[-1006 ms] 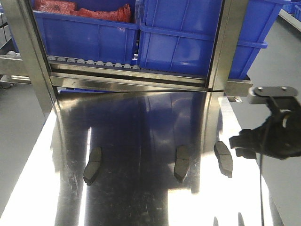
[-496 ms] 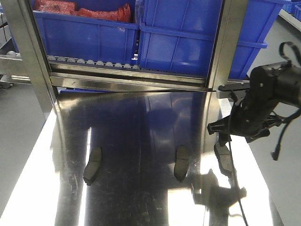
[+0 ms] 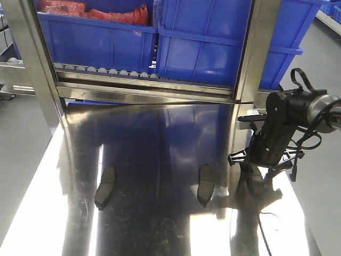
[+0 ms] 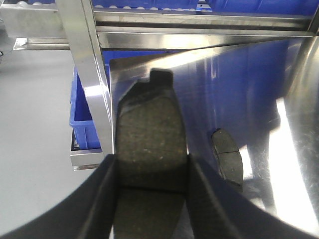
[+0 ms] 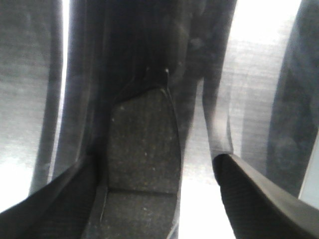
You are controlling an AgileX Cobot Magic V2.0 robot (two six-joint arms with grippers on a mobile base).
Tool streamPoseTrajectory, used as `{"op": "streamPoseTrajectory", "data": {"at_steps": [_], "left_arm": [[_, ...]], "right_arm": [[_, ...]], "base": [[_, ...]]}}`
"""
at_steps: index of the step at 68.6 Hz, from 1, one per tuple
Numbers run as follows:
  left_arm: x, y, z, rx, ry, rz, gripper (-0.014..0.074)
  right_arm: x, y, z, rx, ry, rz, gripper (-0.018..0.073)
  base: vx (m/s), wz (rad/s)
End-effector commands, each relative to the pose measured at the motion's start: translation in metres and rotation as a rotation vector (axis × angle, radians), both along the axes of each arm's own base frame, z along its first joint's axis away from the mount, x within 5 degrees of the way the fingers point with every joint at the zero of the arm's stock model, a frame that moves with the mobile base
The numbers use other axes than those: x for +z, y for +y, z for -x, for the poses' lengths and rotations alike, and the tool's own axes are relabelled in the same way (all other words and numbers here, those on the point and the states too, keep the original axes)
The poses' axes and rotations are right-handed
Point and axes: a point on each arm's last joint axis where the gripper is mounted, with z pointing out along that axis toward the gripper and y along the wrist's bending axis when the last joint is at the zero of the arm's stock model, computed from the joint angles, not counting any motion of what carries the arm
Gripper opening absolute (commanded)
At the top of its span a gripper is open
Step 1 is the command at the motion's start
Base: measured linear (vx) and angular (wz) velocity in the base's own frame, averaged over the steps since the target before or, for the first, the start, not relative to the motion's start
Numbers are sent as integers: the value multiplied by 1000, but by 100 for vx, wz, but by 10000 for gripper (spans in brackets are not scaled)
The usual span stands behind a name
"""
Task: Move and align brake pads A on conveyor
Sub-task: 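Lower the right gripper onto the farthest brake pad and close it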
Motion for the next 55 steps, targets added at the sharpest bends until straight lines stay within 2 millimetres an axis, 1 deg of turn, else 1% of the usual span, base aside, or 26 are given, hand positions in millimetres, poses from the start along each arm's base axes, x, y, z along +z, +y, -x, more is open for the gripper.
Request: {"op": "streamPoseTrajectory", "data": {"at_steps": [1, 8, 13, 20, 31, 35, 39, 47, 55], "left_arm": [[18, -1, -3, 4, -128, 25, -6], [18, -1, -3, 4, -128, 25, -6], [18, -1, -3, 4, -128, 25, -6], [18, -1, -3, 4, -128, 25, -6], [18, -1, -3, 4, -128, 25, -6], [18, -1, -3, 4, -128, 25, -6], [18, -1, -3, 4, -128, 25, -6], [18, -1, -3, 4, -128, 25, -6], [18, -1, -3, 4, -128, 25, -6]], "right_arm": [[21, 0, -5, 8, -79, -33, 503], [21, 1, -4, 16, -74, -46, 467], [21, 2, -4, 12, -71, -54, 409], [21, 1, -2, 12, -52, -52, 284], [22, 1, -1, -5, -43, -54, 42], [26, 2, -1, -13, -52, -58, -19], [32, 1, 0, -17, -71, -63, -15], [53, 1, 4, -16, -132, -72, -11], [87, -1, 14, -10, -222, -80, -10]], "base": [[0, 0], [0, 0], [0, 0], [0, 0], [0, 0], [0, 0], [0, 0], [0, 0], [0, 0]]}}
